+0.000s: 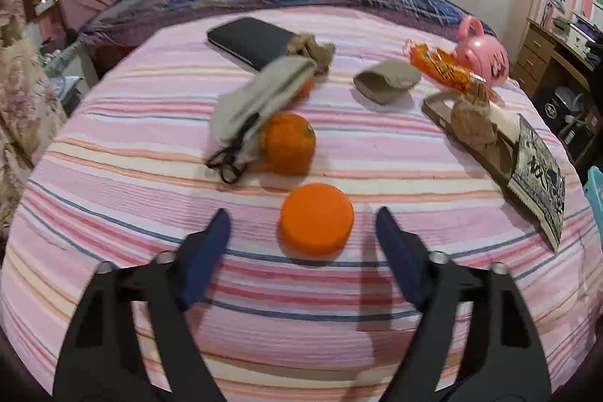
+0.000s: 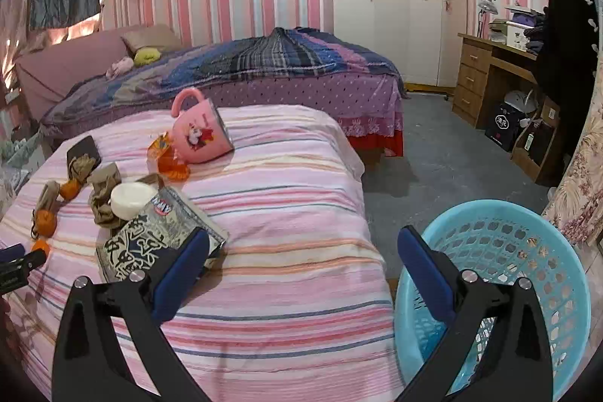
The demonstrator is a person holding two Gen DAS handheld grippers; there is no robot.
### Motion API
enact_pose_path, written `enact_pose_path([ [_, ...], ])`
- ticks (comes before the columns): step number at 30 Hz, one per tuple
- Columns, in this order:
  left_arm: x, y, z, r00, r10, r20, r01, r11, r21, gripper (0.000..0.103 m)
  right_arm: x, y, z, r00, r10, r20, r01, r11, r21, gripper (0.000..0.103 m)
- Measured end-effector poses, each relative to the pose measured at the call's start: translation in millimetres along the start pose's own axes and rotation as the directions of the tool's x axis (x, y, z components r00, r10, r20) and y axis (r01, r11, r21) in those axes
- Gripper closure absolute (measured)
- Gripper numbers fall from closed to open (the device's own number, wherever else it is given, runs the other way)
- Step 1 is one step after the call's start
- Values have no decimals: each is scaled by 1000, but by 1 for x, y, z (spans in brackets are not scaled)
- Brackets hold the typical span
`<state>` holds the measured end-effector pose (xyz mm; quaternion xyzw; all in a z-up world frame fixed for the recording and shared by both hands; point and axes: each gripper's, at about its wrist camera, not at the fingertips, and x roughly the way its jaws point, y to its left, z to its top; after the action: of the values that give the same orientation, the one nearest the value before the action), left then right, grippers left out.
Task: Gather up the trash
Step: 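Grasp the orange bottle cap with the left tool while the right tool approaches the patterned packet, then grasp the patterned snack packet with the right tool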
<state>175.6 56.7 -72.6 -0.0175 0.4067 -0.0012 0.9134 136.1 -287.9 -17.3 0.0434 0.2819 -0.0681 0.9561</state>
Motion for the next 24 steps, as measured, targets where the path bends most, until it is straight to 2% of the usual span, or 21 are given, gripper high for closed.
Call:
enact_pose_path([
  [2,0,1,0,1000,-4,0,4,1000,-2,39,0,3,-1,999,36,-19,-37,999,-20,5],
  [6,-1,-3,-1,1000,-23,8,22,1000,15,64,0,19,-4,998,60,-27,-62,996,-58,5],
  [10,-3,-7,-1,1000,-11,15,11,999,31,64,-1,48,-9,994,99,-44,-103,988,-118,5],
  [17,-12,2,1,999,20,42,-20,1000,11,64,1,94,-18,991,108,-78,-122,972,-200,5],
  [24,-17,13,1,997,48,56,-48,999,4,64,15,122,-29,987,76,-142,-110,962,-251,5],
])
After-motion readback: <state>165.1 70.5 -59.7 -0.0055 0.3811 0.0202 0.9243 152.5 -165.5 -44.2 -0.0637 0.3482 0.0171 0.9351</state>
